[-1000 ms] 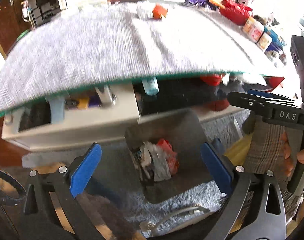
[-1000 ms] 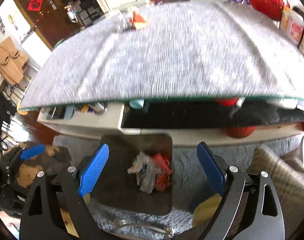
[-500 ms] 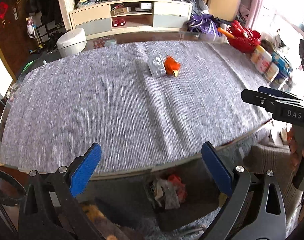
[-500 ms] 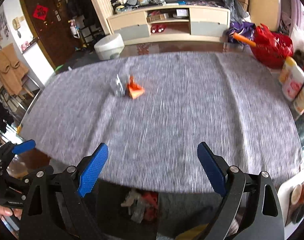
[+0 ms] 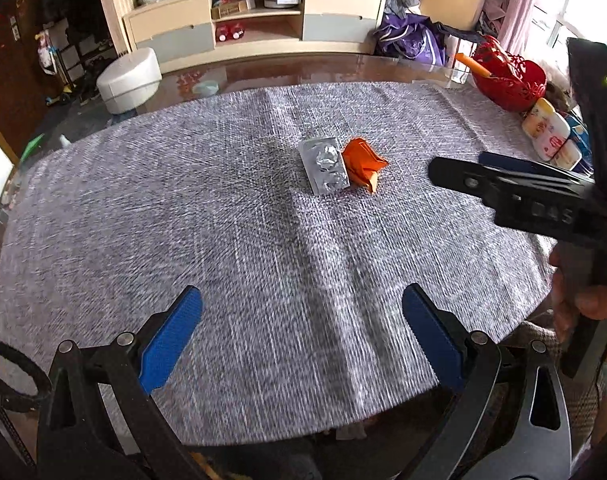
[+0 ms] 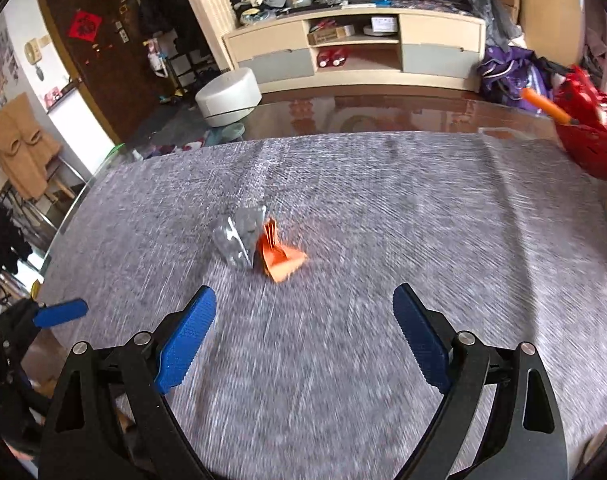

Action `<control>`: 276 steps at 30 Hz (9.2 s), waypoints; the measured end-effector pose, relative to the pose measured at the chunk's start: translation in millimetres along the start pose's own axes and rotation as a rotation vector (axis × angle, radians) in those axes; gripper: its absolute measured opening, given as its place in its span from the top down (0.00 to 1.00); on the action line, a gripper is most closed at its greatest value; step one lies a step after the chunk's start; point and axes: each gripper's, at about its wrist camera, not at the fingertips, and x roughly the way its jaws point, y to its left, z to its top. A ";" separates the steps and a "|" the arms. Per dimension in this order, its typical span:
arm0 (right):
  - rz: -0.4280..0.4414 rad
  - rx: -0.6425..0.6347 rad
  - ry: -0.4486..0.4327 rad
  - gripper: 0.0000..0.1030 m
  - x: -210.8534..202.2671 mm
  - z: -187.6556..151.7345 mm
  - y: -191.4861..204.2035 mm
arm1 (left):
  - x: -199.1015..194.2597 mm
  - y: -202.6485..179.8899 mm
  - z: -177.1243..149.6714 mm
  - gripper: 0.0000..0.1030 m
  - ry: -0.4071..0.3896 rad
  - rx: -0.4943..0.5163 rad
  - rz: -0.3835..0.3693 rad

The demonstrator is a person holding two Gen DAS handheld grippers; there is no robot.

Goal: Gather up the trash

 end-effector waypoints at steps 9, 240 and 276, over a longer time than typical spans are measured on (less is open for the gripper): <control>0.075 -0.015 0.053 0.55 50.9 23.2 7.8 | 34.0 10.4 24.9 0.08 0.026 0.017 -0.012; -0.288 -0.020 -0.492 0.03 -277.4 -162.1 74.7 | -245.4 -50.1 -141.4 0.08 -0.571 -0.105 0.143; -0.291 -0.021 -0.477 0.03 -274.4 -163.2 80.1 | -247.8 -59.1 -140.5 0.08 -0.593 -0.119 0.169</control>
